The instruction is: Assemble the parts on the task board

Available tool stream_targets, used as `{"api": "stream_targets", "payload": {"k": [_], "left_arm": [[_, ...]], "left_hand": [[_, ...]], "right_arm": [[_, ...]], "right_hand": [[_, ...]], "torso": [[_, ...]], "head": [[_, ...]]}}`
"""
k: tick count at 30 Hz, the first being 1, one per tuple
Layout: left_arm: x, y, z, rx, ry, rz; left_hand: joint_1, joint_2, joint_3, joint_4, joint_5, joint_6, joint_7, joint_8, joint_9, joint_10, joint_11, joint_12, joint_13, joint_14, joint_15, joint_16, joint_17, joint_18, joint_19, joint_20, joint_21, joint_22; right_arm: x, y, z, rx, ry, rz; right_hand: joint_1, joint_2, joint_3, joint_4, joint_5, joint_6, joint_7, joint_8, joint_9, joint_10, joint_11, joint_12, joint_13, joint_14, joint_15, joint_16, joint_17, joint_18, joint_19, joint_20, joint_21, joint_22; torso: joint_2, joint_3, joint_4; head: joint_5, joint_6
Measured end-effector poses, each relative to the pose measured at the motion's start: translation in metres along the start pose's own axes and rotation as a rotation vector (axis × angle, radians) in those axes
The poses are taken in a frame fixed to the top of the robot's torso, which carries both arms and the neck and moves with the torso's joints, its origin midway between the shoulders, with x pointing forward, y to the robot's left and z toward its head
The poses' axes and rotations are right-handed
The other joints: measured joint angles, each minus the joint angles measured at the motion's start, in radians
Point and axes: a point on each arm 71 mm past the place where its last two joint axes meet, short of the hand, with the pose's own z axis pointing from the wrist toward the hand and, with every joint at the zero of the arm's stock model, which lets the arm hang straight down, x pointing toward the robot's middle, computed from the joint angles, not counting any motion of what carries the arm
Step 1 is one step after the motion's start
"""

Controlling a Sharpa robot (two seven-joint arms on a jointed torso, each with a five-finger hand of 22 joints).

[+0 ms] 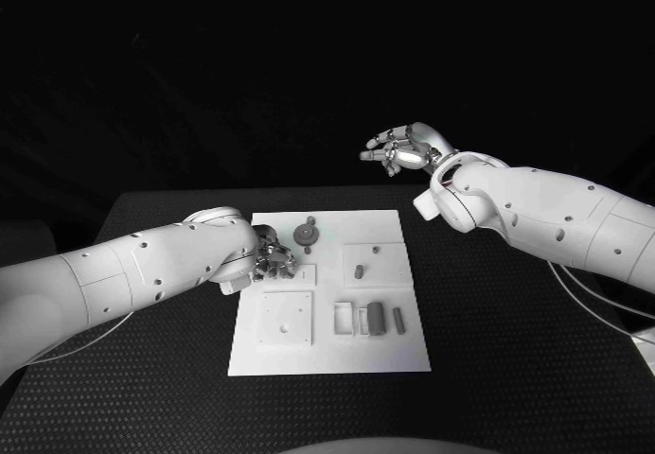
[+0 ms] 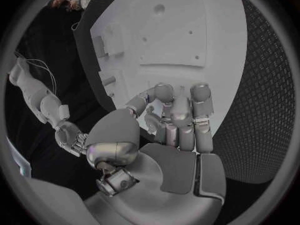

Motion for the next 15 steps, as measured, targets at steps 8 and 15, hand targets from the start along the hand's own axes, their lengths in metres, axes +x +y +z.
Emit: {"api": "stream_targets", "payload": {"k": [8,15], "left_arm": [[0.0006,-0.0029,0.0003,0.001,-0.012,0.028],[0.0009,-0.0047,0.0003,0.0,-0.018,0.044]], "left_hand": [[-0.007,-0.015,0.001,0.001,0.03,0.005,-0.005,0.014,0.001,0.017,-0.007,0.012,-0.002,0.014,-0.014,0.027,-0.017,0.0,0.016,-0.012,0.004,0.0],[-0.007,-0.015,0.001,0.001,0.039,0.008,-0.005,0.02,0.001,0.019,-0.005,0.016,-0.002,0.014,-0.014,0.039,-0.022,0.0,0.019,-0.012,0.004,0.0]], "right_arm": [[-0.0003,-0.0002,-0.0002,0.001,0.0,0.0],[-0.0001,-0.0002,-0.0002,0.001,0.001,0.0]], "right_hand": [[0.0,0.0,0.0,0.0,0.0,0.0,0.0,0.0,-0.001,0.0,0.0,0.0,-0.001,0.001,0.001,0.0,0.0,0.0,0.0,0.0,0.0,0.0],[0.0,0.0,-0.003,-0.003,0.0,0.0,0.0,0.0,-0.001,0.0,0.0,0.0,-0.001,0.001,0.001,0.004,-0.001,0.0,-0.004,0.004,0.0,0.0]], "torso": [[0.0,-0.0001,0.0001],[0.0,0.0001,-0.0002]], "head": [[0.0,-0.002],[0.001,-0.002]]}}
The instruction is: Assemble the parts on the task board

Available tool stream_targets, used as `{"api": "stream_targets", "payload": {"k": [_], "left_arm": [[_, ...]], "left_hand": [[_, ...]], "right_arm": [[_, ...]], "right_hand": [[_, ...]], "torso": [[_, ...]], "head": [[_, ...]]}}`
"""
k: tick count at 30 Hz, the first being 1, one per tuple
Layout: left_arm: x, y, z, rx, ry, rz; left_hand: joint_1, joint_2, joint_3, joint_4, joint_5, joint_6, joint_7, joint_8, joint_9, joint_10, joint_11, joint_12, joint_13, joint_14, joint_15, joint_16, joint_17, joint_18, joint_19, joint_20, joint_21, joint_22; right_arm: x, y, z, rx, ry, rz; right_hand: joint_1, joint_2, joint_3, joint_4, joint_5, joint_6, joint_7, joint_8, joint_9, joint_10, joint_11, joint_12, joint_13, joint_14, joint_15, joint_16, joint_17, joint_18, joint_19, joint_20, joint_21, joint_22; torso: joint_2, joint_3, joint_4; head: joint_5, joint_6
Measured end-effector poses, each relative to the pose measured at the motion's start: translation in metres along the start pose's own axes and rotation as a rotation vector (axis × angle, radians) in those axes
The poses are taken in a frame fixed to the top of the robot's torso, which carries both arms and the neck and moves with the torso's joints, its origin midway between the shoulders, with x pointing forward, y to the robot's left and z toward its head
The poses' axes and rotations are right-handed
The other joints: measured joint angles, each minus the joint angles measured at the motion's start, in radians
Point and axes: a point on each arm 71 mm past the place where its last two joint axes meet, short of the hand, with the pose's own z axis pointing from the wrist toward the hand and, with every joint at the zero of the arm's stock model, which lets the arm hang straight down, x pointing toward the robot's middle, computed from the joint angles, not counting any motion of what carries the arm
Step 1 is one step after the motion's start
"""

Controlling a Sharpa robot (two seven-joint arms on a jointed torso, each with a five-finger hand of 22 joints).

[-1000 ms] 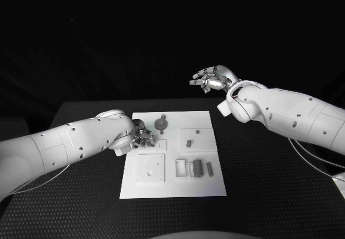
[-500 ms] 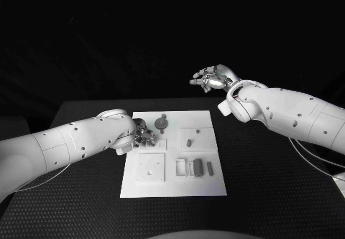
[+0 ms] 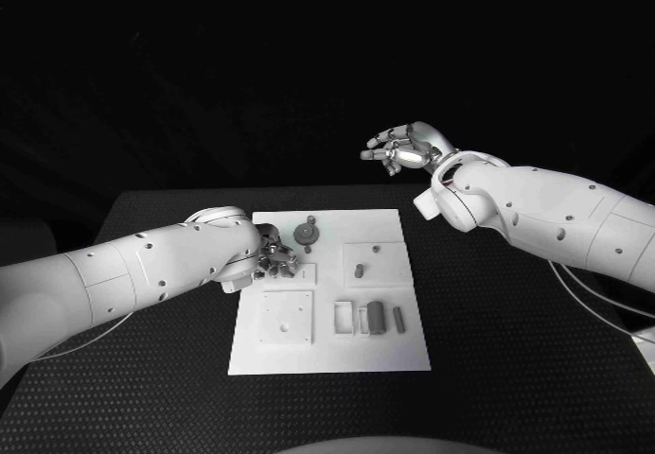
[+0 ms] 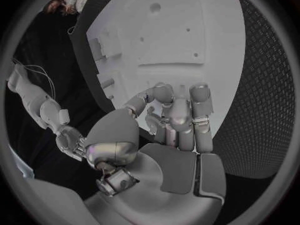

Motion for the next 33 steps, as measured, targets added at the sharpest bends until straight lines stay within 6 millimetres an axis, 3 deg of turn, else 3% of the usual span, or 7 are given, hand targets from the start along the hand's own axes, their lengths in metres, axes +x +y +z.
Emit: {"api": "stream_targets", "payload": {"k": [5,33], "left_arm": [[0.0,-0.002,0.0,-0.001,-0.007,0.015],[0.001,-0.012,-0.002,0.002,-0.034,0.135]], "left_hand": [[0.0,0.0,0.0,0.0,0.014,0.001,0.0,0.0,0.02,0.003,-0.003,0.007,0.001,0.0,0.0,0.008,-0.006,0.0,0.0,0.0,0.004,0.0],[0.0,0.0,0.003,0.003,0.022,0.002,0.0,0.006,0.057,0.005,-0.001,0.015,0.002,0.0,0.0,0.024,-0.016,0.0,0.004,0.003,0.008,0.001]], "right_arm": [[0.0,0.0,0.0,0.0,0.001,0.0],[0.0,0.0,0.0,0.002,0.005,0.001]], "right_hand": [[0.0,0.0,0.0,0.0,0.0,0.0,0.0,0.0,0.0,-0.002,0.002,0.004,-0.002,0.0,0.0,0.0,0.0,0.0,0.0,0.0,0.0,0.0],[0.0,0.0,0.0,0.0,0.0,-0.002,-0.002,0.0,-0.002,-0.004,0.004,0.004,-0.004,-0.001,0.002,0.0,-0.002,0.0,0.0,0.0,0.0,0.0]], "torso": [[0.0,0.0001,0.0],[0.0,-0.0002,0.0001]], "head": [[0.0,-0.001],[-0.004,-0.005]]}}
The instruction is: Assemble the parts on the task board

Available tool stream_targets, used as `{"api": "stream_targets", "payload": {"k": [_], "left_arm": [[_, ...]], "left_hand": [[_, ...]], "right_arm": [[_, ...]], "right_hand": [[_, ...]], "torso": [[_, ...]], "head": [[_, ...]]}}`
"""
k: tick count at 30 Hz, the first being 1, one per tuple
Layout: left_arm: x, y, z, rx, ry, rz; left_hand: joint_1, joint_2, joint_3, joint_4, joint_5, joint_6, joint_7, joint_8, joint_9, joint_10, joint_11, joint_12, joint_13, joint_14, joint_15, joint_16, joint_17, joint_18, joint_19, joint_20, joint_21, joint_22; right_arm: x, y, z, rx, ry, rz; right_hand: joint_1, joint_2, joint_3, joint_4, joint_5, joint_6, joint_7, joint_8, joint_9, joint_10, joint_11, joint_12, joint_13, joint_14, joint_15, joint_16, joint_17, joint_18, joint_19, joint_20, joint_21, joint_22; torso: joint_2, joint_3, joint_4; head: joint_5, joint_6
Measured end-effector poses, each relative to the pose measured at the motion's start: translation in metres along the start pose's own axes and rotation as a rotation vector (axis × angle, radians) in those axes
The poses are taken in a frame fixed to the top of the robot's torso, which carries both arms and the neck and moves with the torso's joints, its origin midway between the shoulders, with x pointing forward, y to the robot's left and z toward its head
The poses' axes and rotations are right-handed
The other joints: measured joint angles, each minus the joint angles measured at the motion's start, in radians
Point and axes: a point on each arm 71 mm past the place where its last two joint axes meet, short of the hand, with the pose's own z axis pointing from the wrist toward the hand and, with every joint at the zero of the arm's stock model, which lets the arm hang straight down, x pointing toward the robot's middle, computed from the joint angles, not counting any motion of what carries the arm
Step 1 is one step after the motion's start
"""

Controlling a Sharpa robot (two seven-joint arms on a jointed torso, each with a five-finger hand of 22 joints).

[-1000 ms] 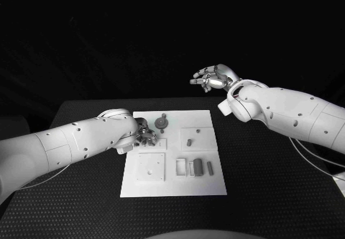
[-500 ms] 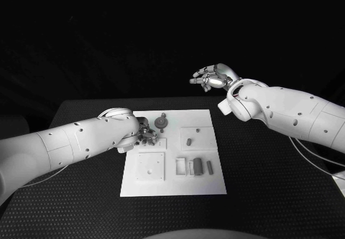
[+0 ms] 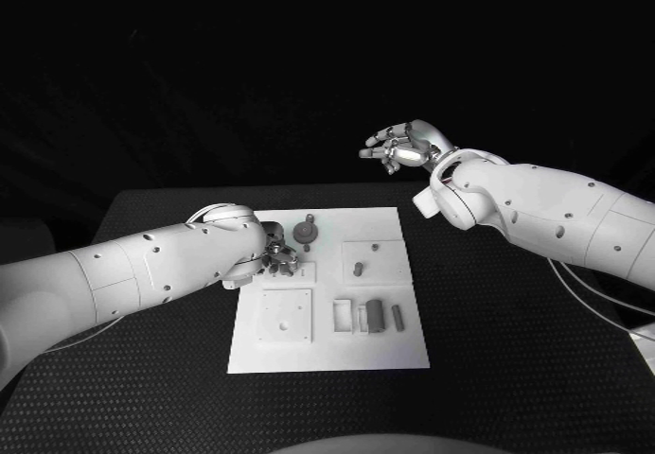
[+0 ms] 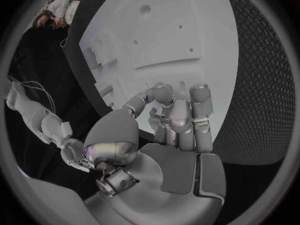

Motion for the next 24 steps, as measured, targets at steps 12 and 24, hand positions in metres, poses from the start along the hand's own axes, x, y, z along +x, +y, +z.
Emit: {"api": "stream_targets", "payload": {"k": [12,24], "left_arm": [[0.0001,-0.0006,-0.0006,0.002,-0.002,0.011],[0.0005,0.0029,-0.0004,0.0,0.017,-0.013]], "left_hand": [[0.0,0.0,0.0,0.0,0.007,0.0,0.0,0.002,0.005,0.0,0.003,0.004,0.0,0.0,0.0,0.004,-0.005,0.0,0.0,0.0,0.0,0.0],[-0.01,0.01,0.026,0.026,-0.04,0.0,0.0,0.002,0.006,0.0,0.003,0.02,-0.001,0.0,0.0,0.026,-0.028,0.0,0.0,0.0,0.0,0.0]], "right_arm": [[0.0001,-0.0001,0.0,0.001,0.002,0.0],[-0.0004,-0.0006,-0.0001,0.002,0.003,0.0]], "right_hand": [[0.0,0.0,0.0,0.0,0.0,0.0,0.0,0.0,-0.001,0.0,0.0,0.0,-0.002,0.0,0.0,0.0,-0.001,0.0,0.0,0.0,0.0,0.001],[0.0,0.0,0.0,0.0,0.0,-0.002,-0.002,0.0,-0.001,0.0,0.0,0.0,-0.003,0.0,0.0,0.0,-0.001,0.0,0.0,0.0,-0.004,0.0]], "torso": [[0.0,-0.001,0.0002],[0.0,-0.0005,0.0006]], "head": [[-0.001,-0.003],[0.0,-0.005]]}}
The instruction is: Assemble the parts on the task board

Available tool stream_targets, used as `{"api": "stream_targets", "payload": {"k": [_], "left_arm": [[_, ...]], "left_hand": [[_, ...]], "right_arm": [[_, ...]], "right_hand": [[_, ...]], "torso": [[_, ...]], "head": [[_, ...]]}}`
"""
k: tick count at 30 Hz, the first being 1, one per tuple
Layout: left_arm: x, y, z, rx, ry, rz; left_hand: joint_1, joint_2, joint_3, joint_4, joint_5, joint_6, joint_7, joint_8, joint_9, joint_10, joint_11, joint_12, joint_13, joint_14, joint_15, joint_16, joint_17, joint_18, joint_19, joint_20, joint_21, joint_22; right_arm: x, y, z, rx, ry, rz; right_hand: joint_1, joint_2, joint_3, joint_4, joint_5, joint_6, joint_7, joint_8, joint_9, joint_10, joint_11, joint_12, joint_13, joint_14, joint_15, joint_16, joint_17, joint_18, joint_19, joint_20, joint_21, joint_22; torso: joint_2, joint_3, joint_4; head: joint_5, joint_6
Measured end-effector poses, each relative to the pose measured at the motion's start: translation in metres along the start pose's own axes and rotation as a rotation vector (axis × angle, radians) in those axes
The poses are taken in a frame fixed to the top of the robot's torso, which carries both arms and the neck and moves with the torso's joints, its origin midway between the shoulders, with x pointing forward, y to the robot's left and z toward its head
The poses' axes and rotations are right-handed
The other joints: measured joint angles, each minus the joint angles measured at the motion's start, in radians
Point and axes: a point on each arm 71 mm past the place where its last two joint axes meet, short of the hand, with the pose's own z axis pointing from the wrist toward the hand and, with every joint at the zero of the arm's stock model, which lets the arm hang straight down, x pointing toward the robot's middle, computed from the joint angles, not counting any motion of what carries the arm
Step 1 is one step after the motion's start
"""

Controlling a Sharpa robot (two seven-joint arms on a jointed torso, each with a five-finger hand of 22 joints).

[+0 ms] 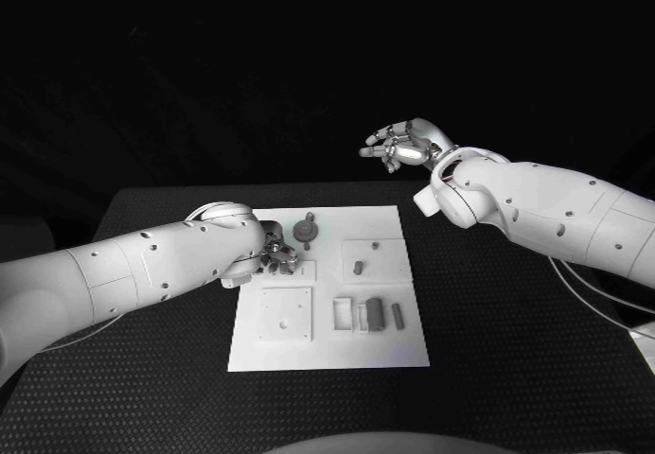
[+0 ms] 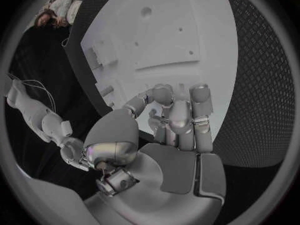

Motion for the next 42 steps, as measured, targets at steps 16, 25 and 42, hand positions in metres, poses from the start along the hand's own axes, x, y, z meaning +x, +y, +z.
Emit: {"api": "stream_targets", "payload": {"k": [16,25,42], "left_arm": [[0.0002,0.0034,0.0003,-0.004,0.025,-0.026],[-0.0003,0.0041,0.0017,-0.007,0.027,-0.03],[-0.005,0.0013,0.0067,-0.013,0.061,-0.012]], "left_hand": [[-0.018,0.01,0.001,0.001,0.004,0.0,0.0,0.008,0.013,-0.003,-0.004,0.007,-0.002,-0.002,0.002,0.012,-0.013,0.0,0.0,0.0,0.008,0.0],[-0.032,0.004,0.007,0.007,0.004,0.0,0.0,0.01,0.013,-0.002,-0.006,0.007,-0.002,-0.002,0.001,0.016,-0.015,0.0,0.005,-0.001,0.008,0.0],[-0.027,-0.001,0.009,0.009,0.003,0.003,-0.003,0.01,0.014,-0.001,-0.005,0.011,-0.005,-0.002,0.002,0.019,-0.021,0.0,0.007,0.0,0.008,0.0]], "right_arm": [[-0.0001,-0.0004,0.0002,0.001,0.0,0.0],[0.0005,-0.001,0.0005,0.003,0.002,0.0],[0.0014,-0.0015,0.0008,0.005,0.006,0.001]], "right_hand": [[0.0,0.0,0.0,0.0,0.0,-0.003,0.002,0.0,-0.001,0.0,0.0,0.004,-0.002,-0.001,0.001,0.0,-0.001,0.0,0.0,0.0,0.0,0.0],[0.0,0.0,0.0,0.0,0.0,-0.003,0.002,0.0,-0.001,-0.004,-0.004,0.004,-0.003,-0.001,0.002,0.0,-0.002,0.0,0.0,0.0,0.0,0.0],[0.0,0.0,-0.003,-0.003,0.0,-0.002,0.002,0.005,-0.002,-0.004,-0.004,0.004,-0.005,-0.002,0.002,0.0,-0.003,0.0,0.0,0.0,0.0,0.0]], "torso": [[0.0,0.0,-0.0002],[0.0,0.0,-0.0004],[0.001,0.0006,-0.001]], "head": [[0.002,0.0],[0.002,0.0],[0.002,-0.002]]}}
